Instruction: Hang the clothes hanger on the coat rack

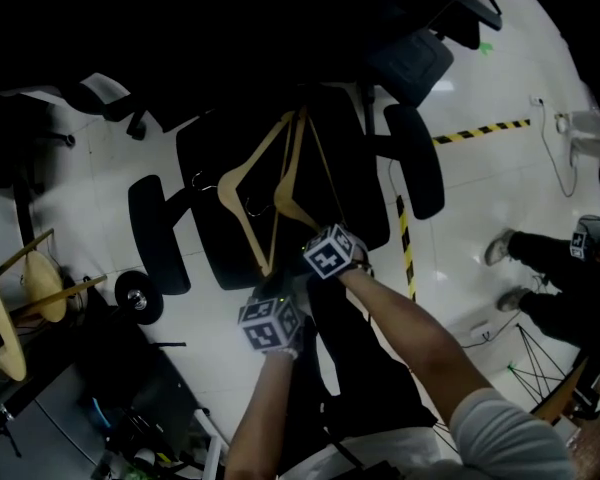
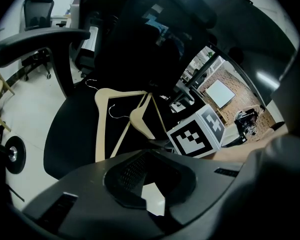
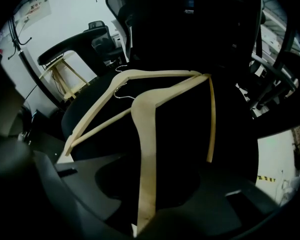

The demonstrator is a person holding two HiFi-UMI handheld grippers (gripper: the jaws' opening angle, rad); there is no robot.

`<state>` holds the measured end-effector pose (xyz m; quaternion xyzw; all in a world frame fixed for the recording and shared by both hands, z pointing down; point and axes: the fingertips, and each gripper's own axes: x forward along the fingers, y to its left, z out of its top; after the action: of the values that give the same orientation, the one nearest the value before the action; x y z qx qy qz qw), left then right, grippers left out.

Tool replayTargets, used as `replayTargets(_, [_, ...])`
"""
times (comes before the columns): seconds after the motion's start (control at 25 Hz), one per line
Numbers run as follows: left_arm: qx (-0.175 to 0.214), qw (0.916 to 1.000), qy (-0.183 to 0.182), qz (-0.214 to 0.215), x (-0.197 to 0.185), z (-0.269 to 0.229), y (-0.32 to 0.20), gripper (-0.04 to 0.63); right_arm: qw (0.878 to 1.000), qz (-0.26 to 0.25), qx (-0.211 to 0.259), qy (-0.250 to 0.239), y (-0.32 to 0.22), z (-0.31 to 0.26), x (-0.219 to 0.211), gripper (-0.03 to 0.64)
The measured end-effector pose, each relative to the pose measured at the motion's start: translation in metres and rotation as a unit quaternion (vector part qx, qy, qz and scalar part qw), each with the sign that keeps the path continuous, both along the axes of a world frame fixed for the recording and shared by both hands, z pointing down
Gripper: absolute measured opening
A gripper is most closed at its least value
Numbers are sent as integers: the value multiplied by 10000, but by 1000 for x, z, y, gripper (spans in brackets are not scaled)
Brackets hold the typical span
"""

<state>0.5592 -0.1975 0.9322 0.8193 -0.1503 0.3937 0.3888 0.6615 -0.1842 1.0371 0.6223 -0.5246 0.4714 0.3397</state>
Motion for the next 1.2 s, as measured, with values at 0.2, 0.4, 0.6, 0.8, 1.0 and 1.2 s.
replayTargets(0.2, [88, 9999, 58, -7, -6, -14, -8, -11, 9988, 200, 260, -353, 1, -21, -14, 110])
replayTargets(0.4, [214, 9996, 182, -7, -12, -42, -14, -11, 9917, 724, 810, -690, -7, -68, -18, 109])
replayTargets(0.6, [343, 9985, 424, 14, -17, -82, -22, -11, 9777, 1325, 1328, -941, -11, -125, -20, 109])
replayTargets(0.8, [568, 9952, 781, 156, -22, -130, -26, -11, 9657, 1644, 1752, -983, -4, -181, -32, 109])
replayTargets(1.0, [767, 9903, 1131, 261, -27, -187, -28, -11, 9507, 1875, 2244, -1035, 5, -244, -51, 109])
replayTargets(1.2, [978, 9836, 1463, 398, -38, -242, -30, -11, 9401, 1910, 2642, -995, 12, -310, -69, 109])
